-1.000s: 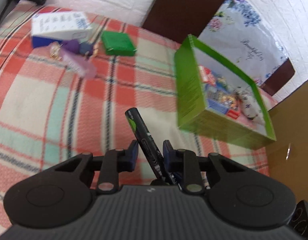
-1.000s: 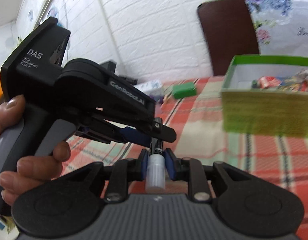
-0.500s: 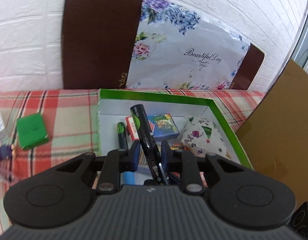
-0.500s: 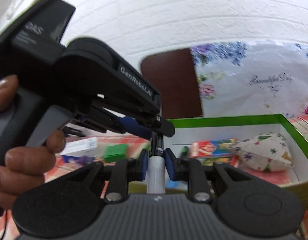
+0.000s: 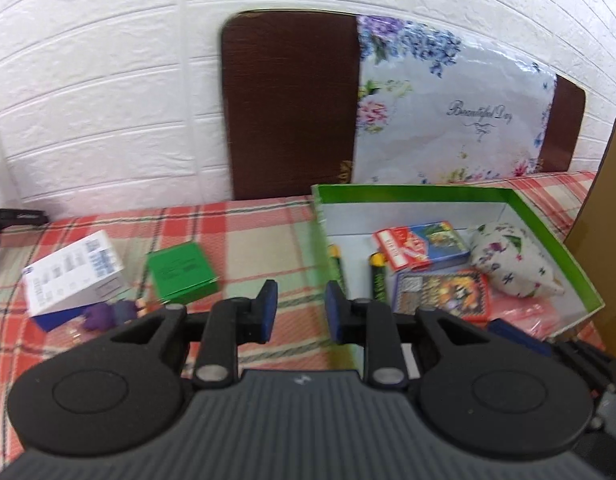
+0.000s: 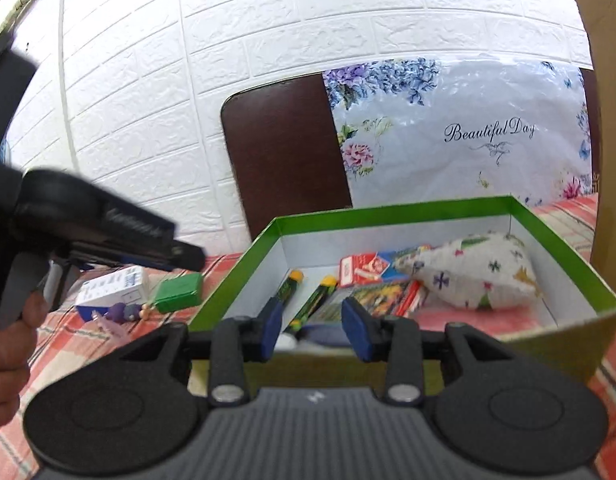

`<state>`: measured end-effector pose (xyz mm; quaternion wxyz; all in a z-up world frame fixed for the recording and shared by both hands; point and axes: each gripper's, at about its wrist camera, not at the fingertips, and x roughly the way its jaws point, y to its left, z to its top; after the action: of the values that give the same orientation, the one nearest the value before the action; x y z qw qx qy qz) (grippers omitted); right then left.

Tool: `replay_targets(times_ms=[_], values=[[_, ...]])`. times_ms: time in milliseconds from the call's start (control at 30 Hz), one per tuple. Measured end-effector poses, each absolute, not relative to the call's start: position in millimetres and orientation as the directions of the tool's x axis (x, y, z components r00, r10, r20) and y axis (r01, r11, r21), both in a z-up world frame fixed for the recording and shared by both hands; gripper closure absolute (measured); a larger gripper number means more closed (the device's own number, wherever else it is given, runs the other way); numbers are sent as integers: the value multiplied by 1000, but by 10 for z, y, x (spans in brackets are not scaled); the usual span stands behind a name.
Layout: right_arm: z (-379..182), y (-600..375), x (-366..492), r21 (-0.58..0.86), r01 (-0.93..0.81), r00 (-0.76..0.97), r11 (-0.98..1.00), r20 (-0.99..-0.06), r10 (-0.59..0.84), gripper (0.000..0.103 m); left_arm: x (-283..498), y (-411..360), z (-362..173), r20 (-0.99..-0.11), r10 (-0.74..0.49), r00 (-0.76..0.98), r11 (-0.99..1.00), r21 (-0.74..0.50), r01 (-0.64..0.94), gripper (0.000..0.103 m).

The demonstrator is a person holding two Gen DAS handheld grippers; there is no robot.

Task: Organize objects
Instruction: 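Move the right gripper to the white HP box and grasp it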

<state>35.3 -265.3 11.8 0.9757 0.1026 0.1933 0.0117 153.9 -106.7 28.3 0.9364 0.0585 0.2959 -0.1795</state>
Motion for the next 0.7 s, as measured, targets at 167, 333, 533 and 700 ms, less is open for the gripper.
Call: replay_targets(times_ms=[167,333,533,700], values=[[210,-2425,202,176,-23,927,984,-366,87,68,1452,-536,113,-577,-199,792,959,53,279,67],[297,-2057,215,135,-127,909,983,-380,170,66,1495,207,-176,-594,-32,804,986,113,123,65],[247,-1460,593,117,-284,827,952,-472,304,58,1631,1112,-485,-604,118,788,993,51,-110,56],[294,-918,1291,124,-340,777,932,-521,353,42,1551,1360,-591,-549,53,834,985,-109,-134,46]])
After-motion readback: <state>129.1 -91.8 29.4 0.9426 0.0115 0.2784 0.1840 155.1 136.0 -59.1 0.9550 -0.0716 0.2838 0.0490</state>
